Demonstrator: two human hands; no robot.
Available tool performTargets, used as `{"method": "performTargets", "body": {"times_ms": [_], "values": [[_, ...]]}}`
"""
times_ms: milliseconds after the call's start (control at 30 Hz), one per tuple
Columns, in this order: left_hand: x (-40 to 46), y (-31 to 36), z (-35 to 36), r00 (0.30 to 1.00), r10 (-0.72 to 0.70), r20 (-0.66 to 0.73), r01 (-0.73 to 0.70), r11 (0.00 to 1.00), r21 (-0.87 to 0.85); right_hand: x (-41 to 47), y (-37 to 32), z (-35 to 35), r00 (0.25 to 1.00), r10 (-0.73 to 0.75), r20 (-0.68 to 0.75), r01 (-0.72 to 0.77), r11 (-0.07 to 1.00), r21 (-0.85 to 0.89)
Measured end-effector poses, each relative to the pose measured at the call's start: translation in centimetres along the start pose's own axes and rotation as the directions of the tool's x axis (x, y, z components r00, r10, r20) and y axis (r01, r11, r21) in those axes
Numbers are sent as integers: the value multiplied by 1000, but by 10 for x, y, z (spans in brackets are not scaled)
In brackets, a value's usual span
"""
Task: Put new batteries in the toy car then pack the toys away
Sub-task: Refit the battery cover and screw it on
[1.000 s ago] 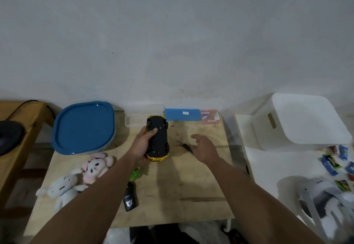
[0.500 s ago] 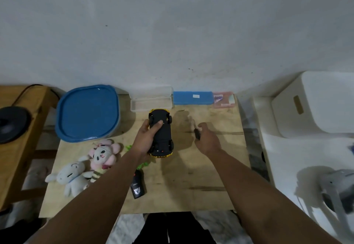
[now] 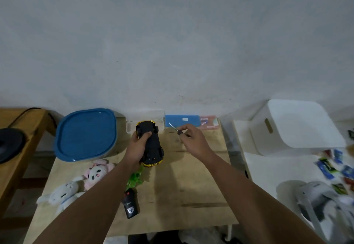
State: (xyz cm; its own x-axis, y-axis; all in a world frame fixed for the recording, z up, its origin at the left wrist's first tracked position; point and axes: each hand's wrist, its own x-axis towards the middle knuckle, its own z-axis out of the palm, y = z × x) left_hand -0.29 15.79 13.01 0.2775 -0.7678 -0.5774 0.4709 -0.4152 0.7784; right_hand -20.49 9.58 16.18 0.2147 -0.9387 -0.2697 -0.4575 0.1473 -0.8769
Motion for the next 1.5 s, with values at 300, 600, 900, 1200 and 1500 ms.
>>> {"method": "performTargets", "body": {"times_ms": [300,600,900,1200,1500], "values": [[-8,8,-1,999,39,37,-40,999,29,-20,-16,19,965,-155,210,200,956,-214],[-20,7,0,991,27,131,-20,998,-51,-22,-19,24,949,-197,245,257,935,-244],[-20,9,1,988,15,153,-3,997,-81,-23,-18,24,952,-197,235,251,940,-232],[-16,11,1,988,31,154,-17,996,-87,-22,-20,20,957,-185,224,236,944,-231],[-9,6,0,989,75,127,-79,997,22,-21,-24,18,951,-178,253,249,926,-285]]}}
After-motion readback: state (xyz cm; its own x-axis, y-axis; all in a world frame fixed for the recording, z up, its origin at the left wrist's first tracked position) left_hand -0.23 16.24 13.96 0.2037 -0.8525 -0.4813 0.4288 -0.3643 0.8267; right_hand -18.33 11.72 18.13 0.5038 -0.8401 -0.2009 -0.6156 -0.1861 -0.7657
